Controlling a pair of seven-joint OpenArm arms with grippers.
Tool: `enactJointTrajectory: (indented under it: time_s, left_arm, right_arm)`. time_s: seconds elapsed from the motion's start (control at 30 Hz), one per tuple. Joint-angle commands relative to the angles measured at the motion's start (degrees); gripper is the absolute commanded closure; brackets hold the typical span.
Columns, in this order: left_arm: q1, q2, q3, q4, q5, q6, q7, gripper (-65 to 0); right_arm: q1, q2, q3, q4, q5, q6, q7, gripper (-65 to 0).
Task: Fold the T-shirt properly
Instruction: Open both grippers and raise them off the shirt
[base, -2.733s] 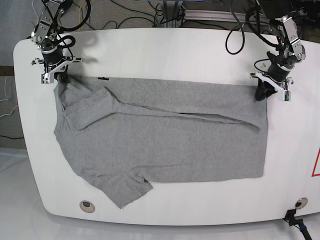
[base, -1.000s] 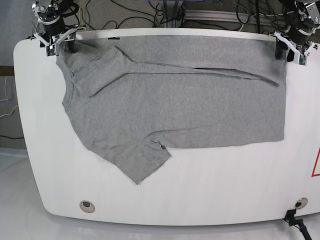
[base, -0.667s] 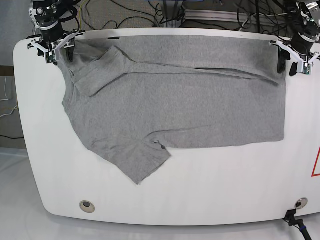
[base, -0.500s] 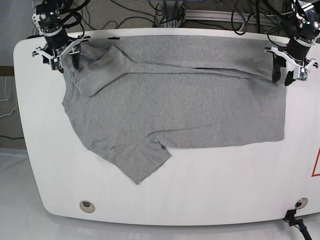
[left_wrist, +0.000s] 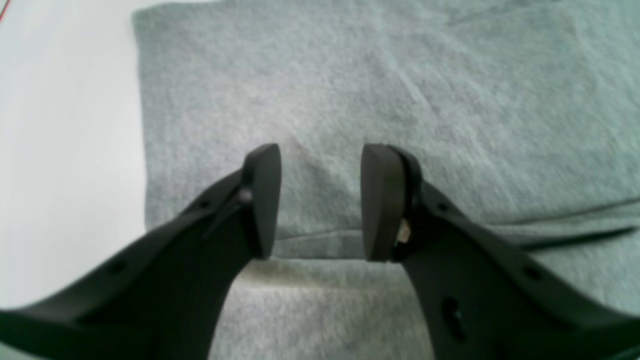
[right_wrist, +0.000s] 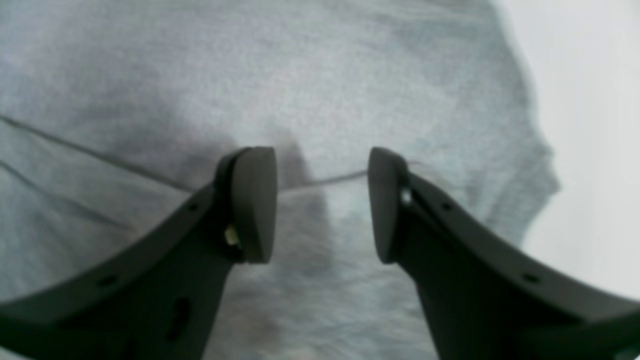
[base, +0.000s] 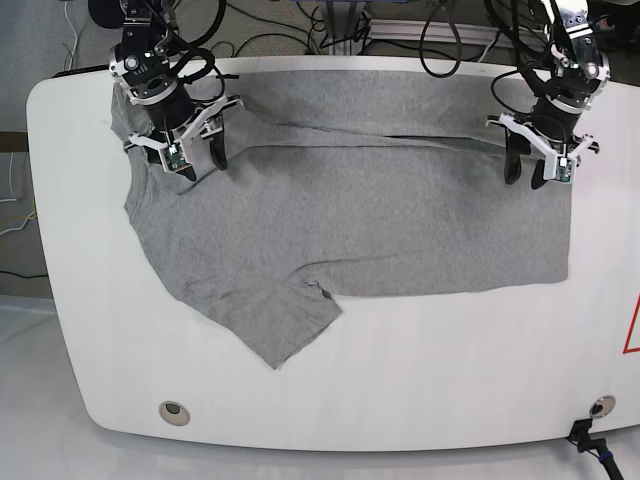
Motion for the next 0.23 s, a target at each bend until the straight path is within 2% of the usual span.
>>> enactJointTrajectory:
  time_s: [0.0, 0.07, 0.2]
  left_arm:
    - [-0.93, 0.44, -0.09, 1.10, 0.89, 0.47, -1.50, -24.1]
    - [-1.37, 1.85, -0.09, 1.19, 2.56, 0.29, -1.50, -24.1]
    - [-1.55, 2.29, -0.09, 1.19, 5.20, 0.38, -1.50, -24.1]
  right_arm:
    - [0.20, 0.52, -1.50, 0.84, 0.67, -3.08, 1.38, -29.0]
    - [0.20, -0.80, -2.47, 0.84, 0.58, -4.75, 1.38, -29.0]
    - [0.11, -1.76, -2.55, 0.75, 0.58, -5.54, 1.38, -29.0]
